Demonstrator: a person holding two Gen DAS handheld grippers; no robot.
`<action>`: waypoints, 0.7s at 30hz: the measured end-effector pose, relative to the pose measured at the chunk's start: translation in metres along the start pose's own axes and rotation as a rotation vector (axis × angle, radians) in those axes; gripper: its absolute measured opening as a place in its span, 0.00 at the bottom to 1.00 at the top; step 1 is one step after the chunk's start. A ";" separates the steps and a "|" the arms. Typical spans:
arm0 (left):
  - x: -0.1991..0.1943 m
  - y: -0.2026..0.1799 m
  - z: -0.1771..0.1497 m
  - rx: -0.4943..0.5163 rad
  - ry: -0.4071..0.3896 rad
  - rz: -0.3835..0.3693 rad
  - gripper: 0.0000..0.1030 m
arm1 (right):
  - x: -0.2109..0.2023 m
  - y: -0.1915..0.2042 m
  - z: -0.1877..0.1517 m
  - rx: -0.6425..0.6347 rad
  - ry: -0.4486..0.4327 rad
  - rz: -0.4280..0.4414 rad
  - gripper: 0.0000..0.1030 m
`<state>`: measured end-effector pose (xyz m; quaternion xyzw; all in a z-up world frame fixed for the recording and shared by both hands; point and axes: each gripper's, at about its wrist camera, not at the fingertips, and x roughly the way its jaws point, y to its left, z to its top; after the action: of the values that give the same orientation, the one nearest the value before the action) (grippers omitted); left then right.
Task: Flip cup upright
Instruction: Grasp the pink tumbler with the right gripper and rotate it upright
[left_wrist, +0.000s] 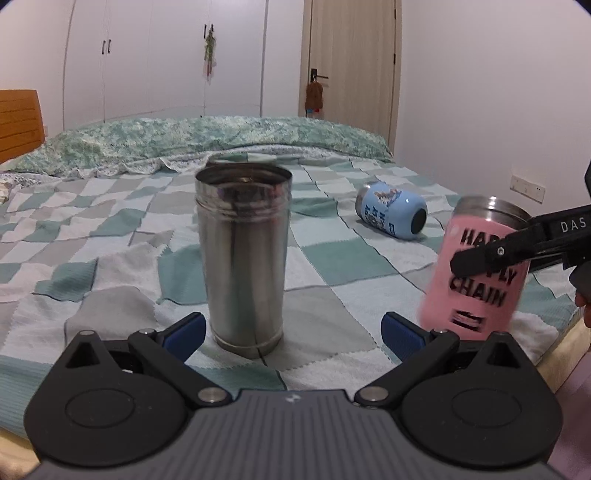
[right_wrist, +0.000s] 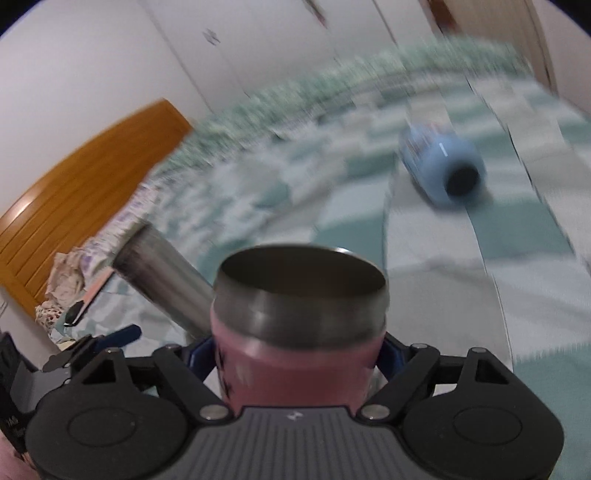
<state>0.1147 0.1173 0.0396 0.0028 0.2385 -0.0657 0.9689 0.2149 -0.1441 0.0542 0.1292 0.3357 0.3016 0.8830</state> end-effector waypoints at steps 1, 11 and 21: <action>-0.002 0.001 0.001 -0.004 -0.007 0.003 1.00 | 0.001 0.008 0.002 -0.042 -0.033 -0.007 0.81; -0.009 0.016 0.008 -0.030 -0.039 0.065 1.00 | 0.038 0.075 0.016 -0.370 -0.204 -0.074 0.81; -0.004 0.032 0.001 -0.048 -0.020 0.116 1.00 | 0.093 0.094 0.002 -0.487 -0.121 -0.186 0.81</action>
<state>0.1157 0.1493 0.0415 -0.0074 0.2296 -0.0037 0.9732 0.2298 -0.0126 0.0481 -0.1009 0.2103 0.2826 0.9304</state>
